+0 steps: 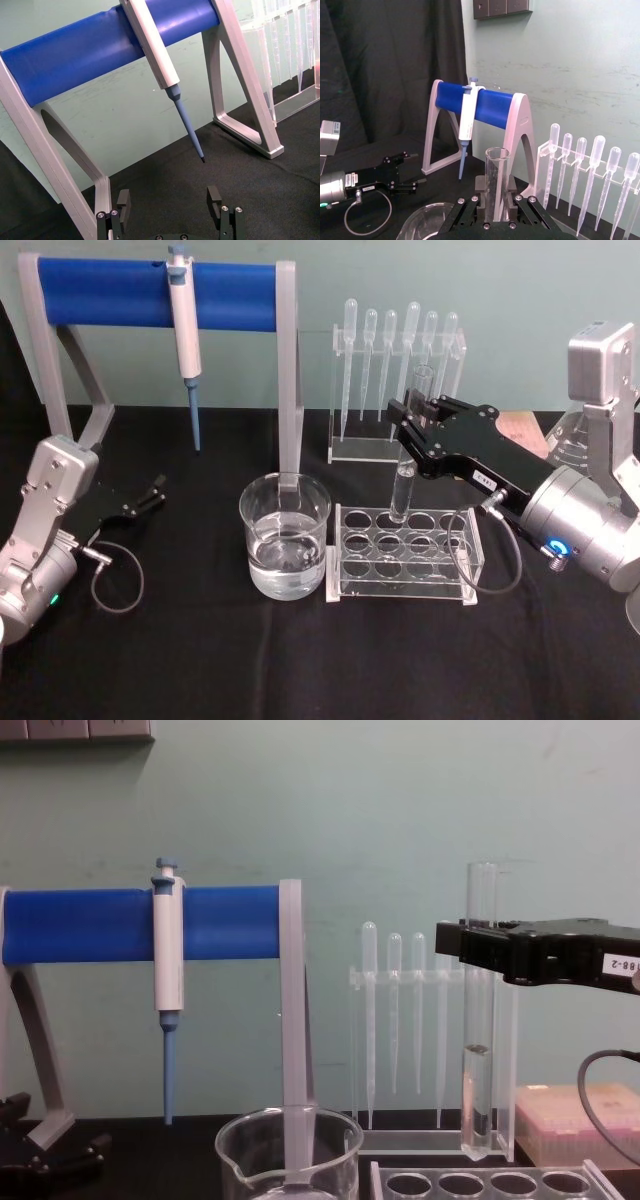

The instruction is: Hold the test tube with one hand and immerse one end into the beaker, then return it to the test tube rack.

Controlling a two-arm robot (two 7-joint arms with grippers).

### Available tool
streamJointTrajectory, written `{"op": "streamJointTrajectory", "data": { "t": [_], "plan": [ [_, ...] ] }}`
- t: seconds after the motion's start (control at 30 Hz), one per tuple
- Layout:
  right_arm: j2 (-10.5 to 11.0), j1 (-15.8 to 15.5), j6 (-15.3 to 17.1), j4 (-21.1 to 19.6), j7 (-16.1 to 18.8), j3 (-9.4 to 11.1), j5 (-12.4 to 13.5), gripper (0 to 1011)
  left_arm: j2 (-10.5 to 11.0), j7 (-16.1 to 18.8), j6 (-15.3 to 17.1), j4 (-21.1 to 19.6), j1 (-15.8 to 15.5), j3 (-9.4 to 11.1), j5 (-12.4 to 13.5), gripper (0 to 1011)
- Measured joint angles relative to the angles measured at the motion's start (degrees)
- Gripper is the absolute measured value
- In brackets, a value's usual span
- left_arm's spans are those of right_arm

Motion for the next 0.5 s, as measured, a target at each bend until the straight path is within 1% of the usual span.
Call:
{"op": "streamJointTrajectory", "data": {
  "t": [0.5],
  "plan": [
    [0.0, 0.0, 0.0, 0.0, 0.0, 0.0, 0.0, 225, 0.0, 0.0, 0.0, 0.0, 0.0, 0.0, 0.0, 1000]
  ]
}}
